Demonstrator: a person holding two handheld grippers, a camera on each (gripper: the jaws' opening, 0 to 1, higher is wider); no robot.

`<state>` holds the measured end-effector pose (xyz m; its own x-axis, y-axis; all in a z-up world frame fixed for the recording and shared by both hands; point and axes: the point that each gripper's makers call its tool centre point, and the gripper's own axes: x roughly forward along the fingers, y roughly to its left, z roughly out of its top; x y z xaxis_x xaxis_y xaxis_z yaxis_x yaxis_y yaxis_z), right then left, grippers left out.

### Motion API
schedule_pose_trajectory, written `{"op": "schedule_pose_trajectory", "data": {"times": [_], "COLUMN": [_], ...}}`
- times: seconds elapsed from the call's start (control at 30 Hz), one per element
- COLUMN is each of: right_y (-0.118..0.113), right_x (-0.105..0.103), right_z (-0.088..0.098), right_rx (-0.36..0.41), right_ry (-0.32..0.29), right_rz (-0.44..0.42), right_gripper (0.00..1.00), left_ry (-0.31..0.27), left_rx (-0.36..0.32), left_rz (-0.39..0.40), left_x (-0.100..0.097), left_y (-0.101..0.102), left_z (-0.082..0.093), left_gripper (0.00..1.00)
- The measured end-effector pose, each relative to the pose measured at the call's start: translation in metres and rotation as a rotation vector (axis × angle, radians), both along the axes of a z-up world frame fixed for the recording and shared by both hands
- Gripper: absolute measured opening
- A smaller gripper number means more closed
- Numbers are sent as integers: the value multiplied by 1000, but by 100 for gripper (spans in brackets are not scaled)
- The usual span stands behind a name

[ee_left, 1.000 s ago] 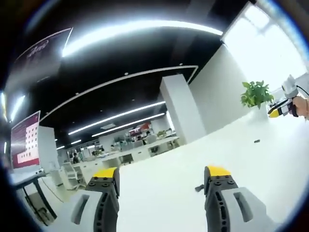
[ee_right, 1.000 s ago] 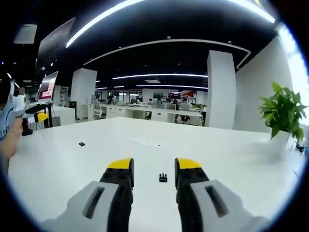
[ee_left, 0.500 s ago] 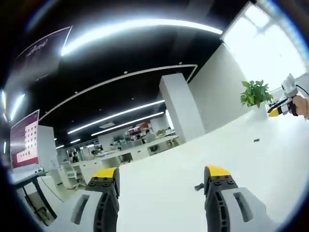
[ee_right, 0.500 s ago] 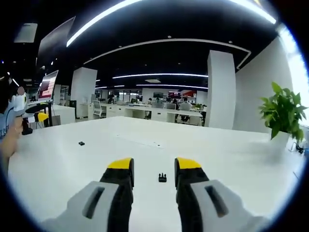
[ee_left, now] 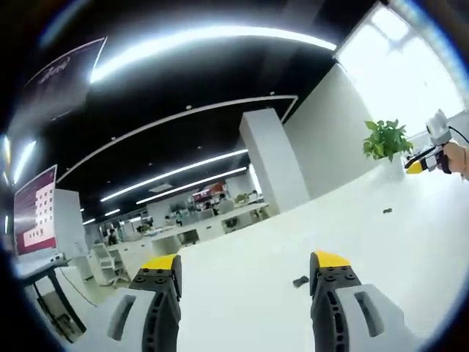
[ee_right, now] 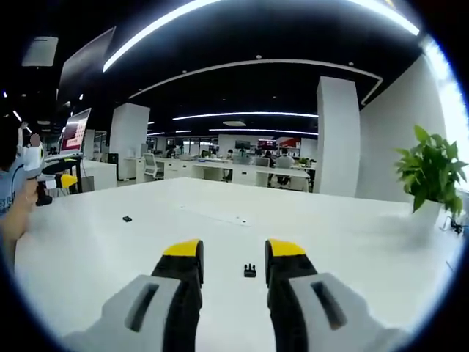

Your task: Snap the two parts of the plastic buckle together until the buckle closes and remains connected.

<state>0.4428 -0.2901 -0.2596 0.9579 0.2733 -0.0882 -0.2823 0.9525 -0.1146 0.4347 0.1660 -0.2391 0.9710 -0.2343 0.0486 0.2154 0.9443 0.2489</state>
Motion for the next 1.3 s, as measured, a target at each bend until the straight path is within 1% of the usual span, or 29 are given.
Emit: {"op": "schedule_pose_trajectory", "data": {"times": [0.1, 0.27, 0.43, 0.57, 0.67, 0.73, 0.77, 0.83, 0.97, 1.1, 1.17, 1.23, 1.3], "right_y": [-1, 1, -1, -5, -6, -5, -4, -3, -2, 0, 0, 0, -1], "right_x": [-1, -2, -4, -4, -4, -4, -4, -5, -5, -6, -6, -6, -5], "right_z": [4, 7, 12, 12, 10, 9, 8, 7, 5, 3, 2, 1, 0], "right_rx": [0, 2, -4, -25, -23, -26, -31, -38, -38, -46, -47, -48, -49], "right_ry": [-14, -22, -43, -45, -38, -33, -27, -24, -20, -11, -7, -3, 0], "right_rz": [-5, -1, -9, -25, -25, -20, -16, -12, -9, 2, 5, 5, 4], "right_gripper": [34, 34, 34, 34, 34, 34, 34, 34, 34, 34, 34, 34, 34], "left_ry": [3, 18, 23, 32, 52, 68, 83, 117, 137, 156, 166, 184, 198], "left_rx": [7, 6, 17, 31, 52, 95, 115, 143, 168, 167, 189, 230, 232], "left_rz": [-10, -42, -90, -122, -153, -169, -174, -209, -244, -281, -289, -298, -318], "left_x": [-1, -4, -10, -10, -6, -3, -1, 1, 5, 11, 13, 16, 18], "left_y": [-2, -6, -15, -22, -31, -38, -41, -50, -57, -65, -69, -72, -76], "left_z": [1, 9, 22, 26, 26, 23, 20, 18, 21, 23, 22, 20, 19], "left_gripper": [72, 72, 72, 70, 66, 65, 65, 62, 61, 59, 59, 59, 58]}}
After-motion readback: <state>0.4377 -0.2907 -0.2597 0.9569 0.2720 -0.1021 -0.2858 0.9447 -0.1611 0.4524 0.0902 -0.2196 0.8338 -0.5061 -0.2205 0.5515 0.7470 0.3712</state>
